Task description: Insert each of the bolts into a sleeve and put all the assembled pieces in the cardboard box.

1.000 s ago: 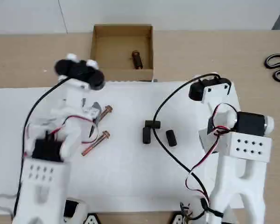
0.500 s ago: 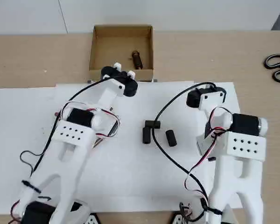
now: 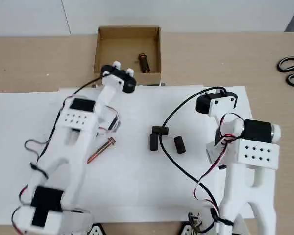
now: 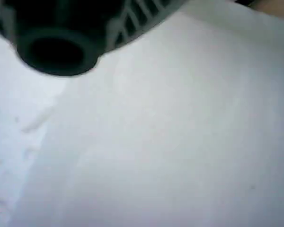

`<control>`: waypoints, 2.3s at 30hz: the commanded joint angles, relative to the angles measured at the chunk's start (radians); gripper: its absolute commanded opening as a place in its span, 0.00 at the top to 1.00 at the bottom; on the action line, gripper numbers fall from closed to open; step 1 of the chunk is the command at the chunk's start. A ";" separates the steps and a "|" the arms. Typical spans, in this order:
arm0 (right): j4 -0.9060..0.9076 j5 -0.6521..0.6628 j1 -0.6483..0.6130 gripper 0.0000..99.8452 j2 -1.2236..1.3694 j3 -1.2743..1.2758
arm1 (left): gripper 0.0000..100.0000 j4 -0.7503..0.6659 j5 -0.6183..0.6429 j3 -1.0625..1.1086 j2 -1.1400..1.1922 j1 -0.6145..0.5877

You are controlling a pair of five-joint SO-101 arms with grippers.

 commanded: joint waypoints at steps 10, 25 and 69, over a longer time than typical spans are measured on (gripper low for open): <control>-0.015 0.011 0.008 0.99 -0.027 -0.005 | 0.85 0.301 -0.054 -0.549 0.373 -0.037; -0.015 0.009 0.008 0.99 -0.035 -0.003 | 0.86 0.316 -0.060 -0.641 0.535 -0.043; 0.016 -0.057 0.007 1.00 -0.441 -0.143 | 0.99 0.522 0.153 -0.634 -0.040 -0.015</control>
